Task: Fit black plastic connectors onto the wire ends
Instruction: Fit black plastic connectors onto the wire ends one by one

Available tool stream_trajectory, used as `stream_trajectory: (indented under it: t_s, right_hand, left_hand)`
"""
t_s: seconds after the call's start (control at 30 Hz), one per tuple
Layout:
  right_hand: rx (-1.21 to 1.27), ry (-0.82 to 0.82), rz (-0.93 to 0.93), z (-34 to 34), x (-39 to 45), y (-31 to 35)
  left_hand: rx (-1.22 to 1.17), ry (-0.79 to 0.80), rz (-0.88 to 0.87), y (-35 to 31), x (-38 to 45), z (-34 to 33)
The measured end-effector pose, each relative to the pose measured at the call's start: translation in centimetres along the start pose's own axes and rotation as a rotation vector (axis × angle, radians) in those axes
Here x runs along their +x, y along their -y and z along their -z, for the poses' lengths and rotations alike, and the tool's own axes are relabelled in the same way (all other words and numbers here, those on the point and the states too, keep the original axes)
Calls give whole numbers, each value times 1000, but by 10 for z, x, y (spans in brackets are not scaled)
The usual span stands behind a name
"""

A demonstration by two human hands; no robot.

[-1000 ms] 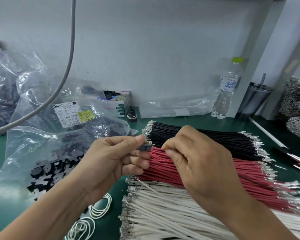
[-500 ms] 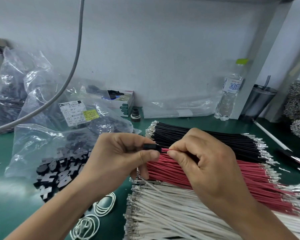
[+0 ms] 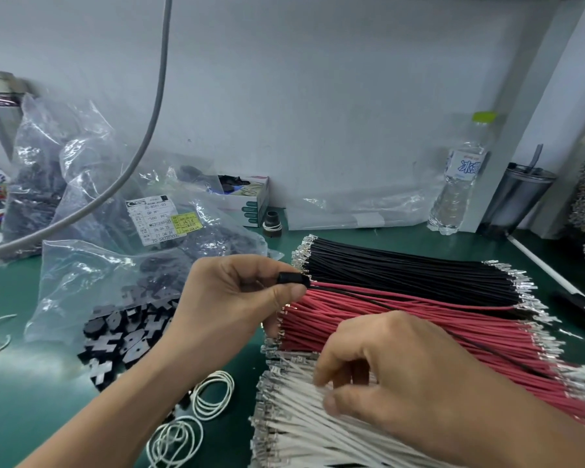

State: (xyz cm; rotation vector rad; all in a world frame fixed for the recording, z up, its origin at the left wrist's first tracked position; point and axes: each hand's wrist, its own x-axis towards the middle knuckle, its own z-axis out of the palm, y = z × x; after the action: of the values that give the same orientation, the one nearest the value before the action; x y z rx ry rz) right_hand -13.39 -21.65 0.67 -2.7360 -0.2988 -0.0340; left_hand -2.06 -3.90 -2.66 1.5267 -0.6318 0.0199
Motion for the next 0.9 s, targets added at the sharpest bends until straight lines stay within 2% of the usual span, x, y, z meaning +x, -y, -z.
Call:
stream_trajectory:
  t_s: [0.1,0.23,0.37,0.43,0.5,0.57,0.63,0.9]
  right_hand:
    - [160,47,-85,0,1,-1]
    - [265,31,-93,3,-1,-6]
    - [488,-80,-69,11,0,-9]
    - [561,-251,-60,12,0,-10]
    - [378,-471,-52,10,0,-14]
    - [123,-561,-51,7,0,-14]
    - [-8,-558,-39,3,0,-13]
    - [-222,-573,45,1,0,-11]
  left_hand:
    - [2,-7,0,3,0,-1]
    - [13,3,9,3,0,-1]
    - [6,24,41,3,0,2]
    - [-19,33,54,3,1,3]
    - [-36,44,68,3,1,3]
    - [-46,52,80,3,1,3]
    - [-57,61,92,3,1,3]
    - [-91,74,106,-1,1,2]
